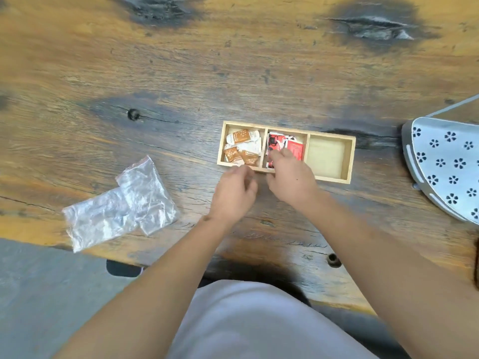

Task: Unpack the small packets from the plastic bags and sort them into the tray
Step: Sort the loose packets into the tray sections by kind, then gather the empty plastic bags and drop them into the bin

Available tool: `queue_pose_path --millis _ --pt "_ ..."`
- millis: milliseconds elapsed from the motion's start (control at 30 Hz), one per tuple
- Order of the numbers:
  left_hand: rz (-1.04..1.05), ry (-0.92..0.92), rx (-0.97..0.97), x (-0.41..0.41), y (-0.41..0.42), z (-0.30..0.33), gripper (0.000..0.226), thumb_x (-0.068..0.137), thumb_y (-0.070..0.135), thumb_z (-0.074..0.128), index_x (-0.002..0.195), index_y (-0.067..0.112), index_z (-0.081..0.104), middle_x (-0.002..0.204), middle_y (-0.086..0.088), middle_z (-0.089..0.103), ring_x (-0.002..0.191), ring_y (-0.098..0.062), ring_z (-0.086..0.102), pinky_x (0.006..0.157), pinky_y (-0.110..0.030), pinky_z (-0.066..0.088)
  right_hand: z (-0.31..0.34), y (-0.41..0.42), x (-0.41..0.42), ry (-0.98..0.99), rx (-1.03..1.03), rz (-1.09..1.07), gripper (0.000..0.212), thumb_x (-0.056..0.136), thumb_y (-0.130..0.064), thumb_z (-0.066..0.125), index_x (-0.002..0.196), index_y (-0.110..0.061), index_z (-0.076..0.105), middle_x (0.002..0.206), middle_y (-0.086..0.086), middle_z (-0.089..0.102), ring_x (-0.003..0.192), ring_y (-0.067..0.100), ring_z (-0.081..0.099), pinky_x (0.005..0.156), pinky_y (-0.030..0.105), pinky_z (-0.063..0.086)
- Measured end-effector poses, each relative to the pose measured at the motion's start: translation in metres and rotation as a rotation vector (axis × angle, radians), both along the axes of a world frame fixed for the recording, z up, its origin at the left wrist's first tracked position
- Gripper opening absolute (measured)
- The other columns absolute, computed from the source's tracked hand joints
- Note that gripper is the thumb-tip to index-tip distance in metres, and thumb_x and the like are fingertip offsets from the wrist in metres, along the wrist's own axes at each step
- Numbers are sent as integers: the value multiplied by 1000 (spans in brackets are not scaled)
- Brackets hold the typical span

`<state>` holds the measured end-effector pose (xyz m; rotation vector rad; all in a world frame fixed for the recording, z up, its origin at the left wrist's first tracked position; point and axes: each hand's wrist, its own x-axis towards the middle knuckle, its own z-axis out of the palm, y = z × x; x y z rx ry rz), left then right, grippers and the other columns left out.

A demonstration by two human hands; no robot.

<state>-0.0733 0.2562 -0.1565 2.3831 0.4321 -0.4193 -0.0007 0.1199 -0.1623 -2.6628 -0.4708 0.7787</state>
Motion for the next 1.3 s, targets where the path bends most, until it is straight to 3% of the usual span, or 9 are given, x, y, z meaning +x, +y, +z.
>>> queue_pose_path --millis 300,467,533,667,833,1000,1100,1200,1300 --pt "1110 260 -327 -193 135 -6 15 95 21 59 86 12 65 74 -9 68 76 -31 68 82 -49 58 -14 116 -102 490 200 -125 12 87 -10 61 92 -21 61 91 0 67 96 25 67 84 30 51" --pt "1600 123 -580 -242 207 -5 11 97 -1 53 99 -2 63 76 -16 65 63 -23 63 53 -22 56 -20 188 -138 476 198 -205 6 89 -20 68 92 -20 63 95 1 68 91 22 65 77 30 48" --pt "1751 99 -740 -248 229 -8 16 98 4 58 112 -3 63 90 -19 70 72 -25 67 66 -24 57 -21 214 -146 415 167 -261 13 88 -23 71 95 -18 62 88 -1 66 83 20 64 64 27 43" --pt "1882 46 -1033 -245 268 -18 31 105 6 46 132 -8 54 137 -26 58 118 -32 62 105 -34 50 -25 258 -151 367 27 -390 40 83 -40 78 103 -17 53 91 0 63 70 12 57 52 25 38" --pt "1900 147 -1032 -240 303 -36 22 93 7 70 111 -4 68 124 -22 67 85 -22 68 85 -28 58 -35 296 -149 198 -63 -453 61 74 -51 80 115 -12 55 117 7 61 107 30 61 88 45 54" --pt "1939 203 -1116 -242 311 -49 33 104 6 48 132 -8 57 143 -23 56 125 -30 60 101 -31 52 -40 321 -143 244 -73 -440 58 79 -42 82 120 -13 52 113 3 58 100 24 61 75 35 48" --pt "1893 202 -1086 -237 315 -54 44 95 11 66 135 -3 55 133 -17 64 97 -22 67 89 -33 57 -46 328 -136 236 -90 -400 36 80 -36 81 88 -20 49 78 -1 57 64 15 57 53 27 42" --pt "1962 231 -1007 -228 317 -58 29 90 11 73 114 -3 65 84 -3 67 63 -10 59 61 -23 56 -50 330 -132 260 -123 -345 46 85 -34 77 64 -20 39 59 -3 44 49 14 42 45 24 31" --pt "2010 257 -893 -219 322 -52 11 89 5 71 83 2 63 69 -3 62 58 -11 57 77 -28 59 -50 331 -127 326 -70 -344 40 93 -22 67 65 -18 39 63 0 48 50 15 45 42 24 32"
